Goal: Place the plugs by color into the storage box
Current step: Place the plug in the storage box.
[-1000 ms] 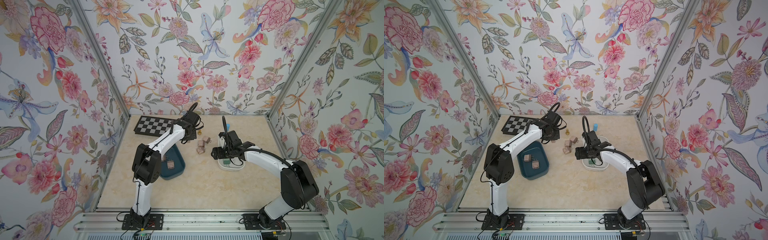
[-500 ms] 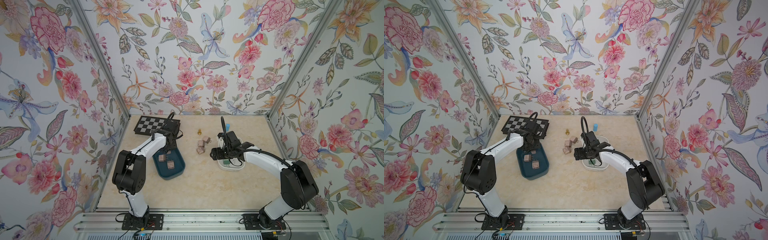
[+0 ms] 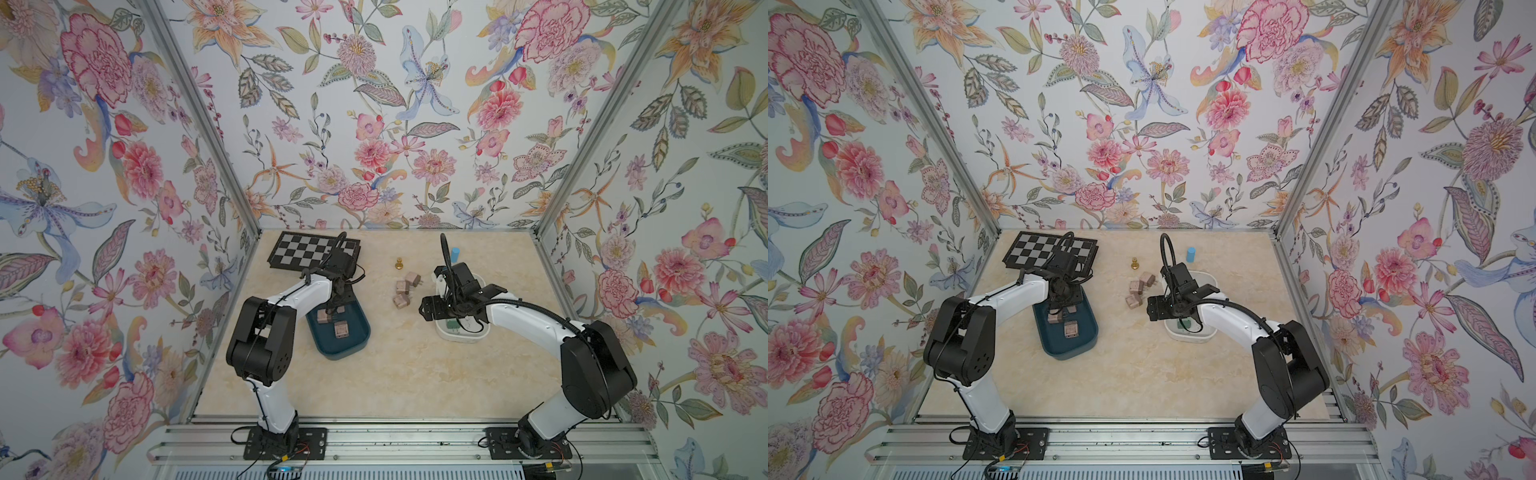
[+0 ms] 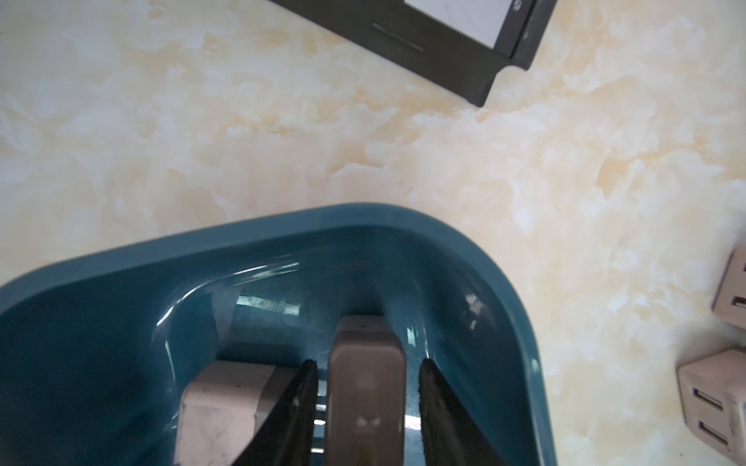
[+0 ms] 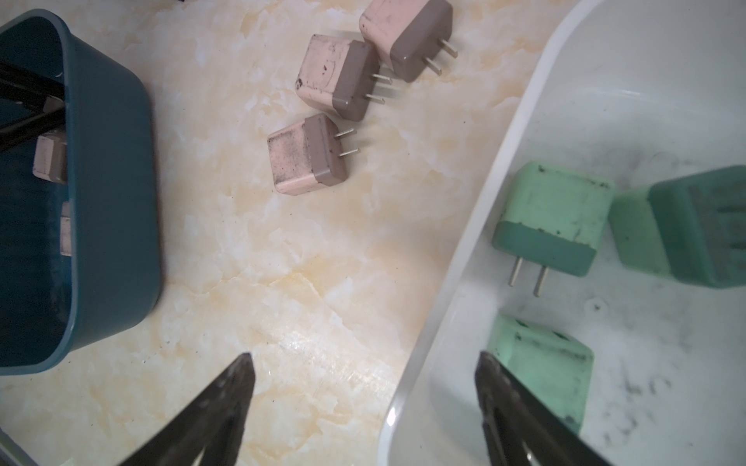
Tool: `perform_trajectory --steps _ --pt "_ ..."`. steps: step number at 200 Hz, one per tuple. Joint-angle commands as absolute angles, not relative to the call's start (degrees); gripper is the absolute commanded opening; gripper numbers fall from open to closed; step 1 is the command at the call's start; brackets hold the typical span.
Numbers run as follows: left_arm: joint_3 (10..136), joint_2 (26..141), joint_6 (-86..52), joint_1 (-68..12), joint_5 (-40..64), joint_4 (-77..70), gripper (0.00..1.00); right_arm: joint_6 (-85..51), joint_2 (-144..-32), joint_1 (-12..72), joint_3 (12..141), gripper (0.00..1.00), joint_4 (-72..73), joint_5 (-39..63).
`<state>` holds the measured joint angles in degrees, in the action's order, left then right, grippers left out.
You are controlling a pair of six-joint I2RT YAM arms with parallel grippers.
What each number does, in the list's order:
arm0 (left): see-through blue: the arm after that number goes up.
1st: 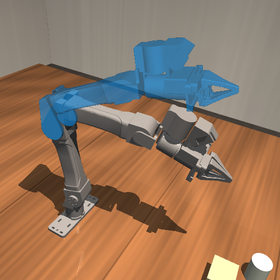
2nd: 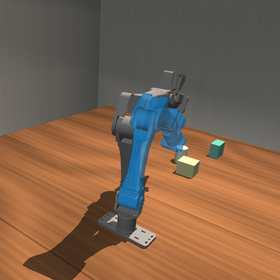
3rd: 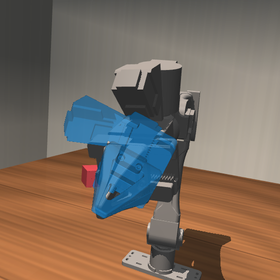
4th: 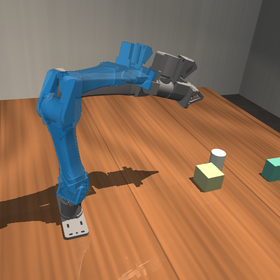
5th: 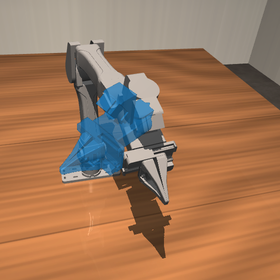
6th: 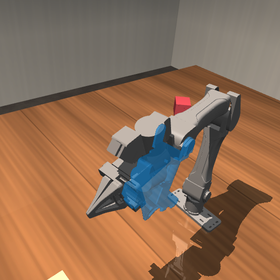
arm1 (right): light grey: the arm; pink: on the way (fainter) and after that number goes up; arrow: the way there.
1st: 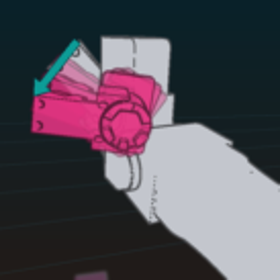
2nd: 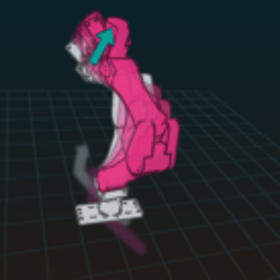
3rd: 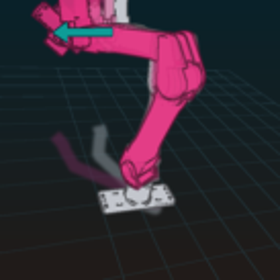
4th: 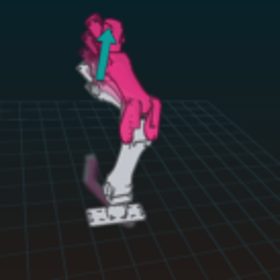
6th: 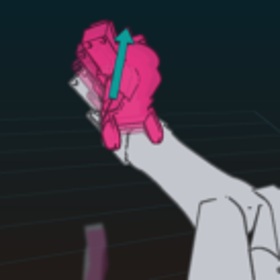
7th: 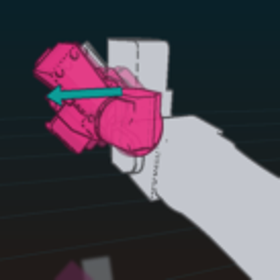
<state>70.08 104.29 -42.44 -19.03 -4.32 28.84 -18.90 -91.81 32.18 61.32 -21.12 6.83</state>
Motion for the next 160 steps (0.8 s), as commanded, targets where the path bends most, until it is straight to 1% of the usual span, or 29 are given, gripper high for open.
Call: perform_trajectory --steps 1,23,41,52,62,77,97,113,117,129,143,160 --pt "68.4 104.3 -42.4 -19.2 -7.2 29.6 0.48 -19.6 -90.4 32.6 61.7 0.87 -21.0 5.8" --pt "67.8 103.4 -42.5 -19.3 -6.4 29.9 0.58 -19.6 -90.8 32.7 62.2 0.87 -21.0 5.8" --pt "67.8 101.1 -42.9 -19.7 -7.0 29.7 0.62 -19.5 -90.8 32.9 62.4 0.87 -21.0 5.8" --pt "68.7 99.8 -43.0 -20.0 -7.3 30.1 0.66 -19.6 -90.7 32.9 62.5 0.87 -21.0 5.8" --pt "69.8 98.7 -43.0 -20.6 -7.9 30.9 0.7 -19.5 -90.4 32.9 62.5 0.87 -21.0 5.8" --pt "72.2 97.5 -43.0 -21.8 -9.5 32.7 0.72 -19.5 -90.1 32.9 62.5 0.87 -21.0 5.5" --pt "75.6 96.9 -42.3 -24.3 -9.2 33.2 0.79 -19.1 -89.6 32.5 62.4 0.87 -21.0 5.1" --pt "78.7 98.2 -41.3 -26.5 -8.3 33.1 0.86 -19.0 -89.3 31.8 62.2 0.87 -21.2 5.3" --pt "79.5 98.8 -41.2 -27.0 -7.9 33.3 0.89 -19.0 -89.2 31.5 62.2 0.87 -21.2 5.4" --pt "81.9 101.0 -41.0 -28.6 -6.1 33.5 0.95 -18.9 -89.0 30.8 61.9 0.87 -21.2 5.7" --pt "84.1 104.0 -41.7 -30.4 -3.2 33.0 0.99 -18.8 -88.5 30.2 61.6 0.87 -21.2 6.0" --pt "86.2 108.3 -43.4 -32.8 0.0 31.3 0.99 -18.6 -87.8 29.2 61.0 0.87 -21.2 6.3"
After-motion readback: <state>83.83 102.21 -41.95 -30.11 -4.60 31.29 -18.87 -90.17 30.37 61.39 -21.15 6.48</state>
